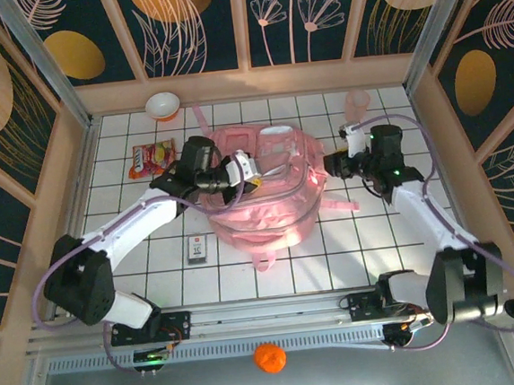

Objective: Pack the student bag

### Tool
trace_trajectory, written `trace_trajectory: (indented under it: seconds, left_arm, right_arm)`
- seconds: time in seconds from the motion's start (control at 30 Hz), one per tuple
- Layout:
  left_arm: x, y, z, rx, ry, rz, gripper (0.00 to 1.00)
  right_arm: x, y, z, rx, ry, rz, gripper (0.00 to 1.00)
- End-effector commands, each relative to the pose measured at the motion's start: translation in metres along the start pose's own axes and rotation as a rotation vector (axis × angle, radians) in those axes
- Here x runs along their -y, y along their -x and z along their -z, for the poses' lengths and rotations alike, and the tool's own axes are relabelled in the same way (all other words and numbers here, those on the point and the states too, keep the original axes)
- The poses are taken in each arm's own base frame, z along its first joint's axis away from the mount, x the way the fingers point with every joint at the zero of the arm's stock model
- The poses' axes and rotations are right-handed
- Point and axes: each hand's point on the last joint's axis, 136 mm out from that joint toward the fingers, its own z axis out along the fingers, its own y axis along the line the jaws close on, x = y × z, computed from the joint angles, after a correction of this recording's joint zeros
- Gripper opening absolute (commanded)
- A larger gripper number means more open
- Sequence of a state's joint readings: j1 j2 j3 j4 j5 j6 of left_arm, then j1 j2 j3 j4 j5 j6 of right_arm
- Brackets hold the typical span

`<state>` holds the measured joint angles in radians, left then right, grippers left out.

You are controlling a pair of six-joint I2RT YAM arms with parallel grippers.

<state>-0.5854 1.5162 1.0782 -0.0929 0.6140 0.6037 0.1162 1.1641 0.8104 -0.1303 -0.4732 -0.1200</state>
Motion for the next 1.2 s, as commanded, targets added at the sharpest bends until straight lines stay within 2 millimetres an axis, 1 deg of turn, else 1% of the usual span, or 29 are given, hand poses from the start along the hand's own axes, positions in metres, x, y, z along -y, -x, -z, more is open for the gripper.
trace_trajectory:
  seconds: [0.0, 0.07, 0.13, 0.2, 0.23, 0.33, 0.4, 0.53, 0.57, 0.6, 0.63, 0.67, 0.77, 0.9, 1.0, 1.07, 1.17]
  left_arm:
    - [-0.018, 0.056, -0.003, 0.161, 0.009, -0.121, 0.03]
    - [-0.016, 0.063, -0.004, 0.182, -0.014, -0.128, 0.11]
    - [-0.016, 0.068, 0.0, 0.199, -0.014, -0.115, 0.31]
    - [-0.017, 0.07, 0.005, 0.197, 0.007, -0.082, 0.46]
    - [-0.017, 0.07, 0.008, 0.19, 0.023, -0.06, 0.5]
    - [-0.013, 0.061, 0.018, 0.163, 0.057, 0.002, 0.58]
    - [-0.008, 0.052, 0.024, 0.144, 0.077, 0.046, 0.62]
    - [-0.001, 0.036, 0.036, 0.113, 0.119, 0.15, 0.66]
    - [0.001, 0.035, 0.038, 0.114, 0.127, 0.183, 0.64]
    - [0.001, 0.039, 0.043, 0.128, 0.134, 0.209, 0.6]
    - [0.008, 0.029, 0.042, 0.115, 0.124, 0.254, 0.58]
    - [0.009, 0.029, 0.045, 0.122, 0.129, 0.281, 0.57]
    - [0.002, 0.024, 0.053, 0.135, 0.207, 0.387, 0.59]
    - [-0.019, 0.01, 0.067, 0.094, 0.374, 0.477, 0.65]
    - [-0.026, 0.003, 0.073, 0.064, 0.44, 0.48, 0.66]
    - [-0.029, 0.002, 0.075, 0.063, 0.457, 0.469, 0.66]
    - [-0.029, -0.002, 0.074, 0.059, 0.467, 0.443, 0.67]
  right_arm:
    - [-0.024, -0.003, 0.013, 0.013, 0.072, -0.081, 0.43]
    - [-0.039, -0.003, 0.018, 0.017, 0.096, -0.073, 0.42]
    - [-0.053, -0.004, 0.021, 0.027, 0.105, -0.063, 0.42]
    - [-0.062, -0.004, 0.023, 0.038, 0.107, -0.062, 0.43]
    - [-0.067, -0.005, 0.024, 0.042, 0.108, -0.065, 0.43]
    - [-0.078, -0.006, 0.023, 0.047, 0.12, -0.088, 0.44]
    - [-0.081, -0.007, 0.02, 0.046, 0.119, -0.14, 0.45]
    - [-0.081, -0.008, 0.012, 0.013, 0.111, -0.348, 0.51]
    - [-0.08, -0.009, 0.01, 0.003, 0.106, -0.401, 0.51]
    - [-0.08, -0.011, 0.007, -0.008, 0.107, -0.454, 0.51]
    - [-0.081, -0.014, 0.003, -0.016, 0.11, -0.494, 0.51]
    - [-0.082, -0.014, 0.001, -0.014, 0.112, -0.518, 0.51]
    - [-0.085, -0.014, -0.006, 0.007, 0.105, -0.566, 0.5]
    - [-0.083, -0.022, -0.014, -0.001, 0.079, -0.661, 0.49]
    - [-0.081, -0.031, -0.021, -0.007, 0.067, -0.729, 0.49]
    - [-0.084, -0.038, -0.026, -0.021, 0.088, -0.751, 0.49]
    - [-0.086, -0.055, -0.034, -0.073, 0.072, -0.783, 0.5]
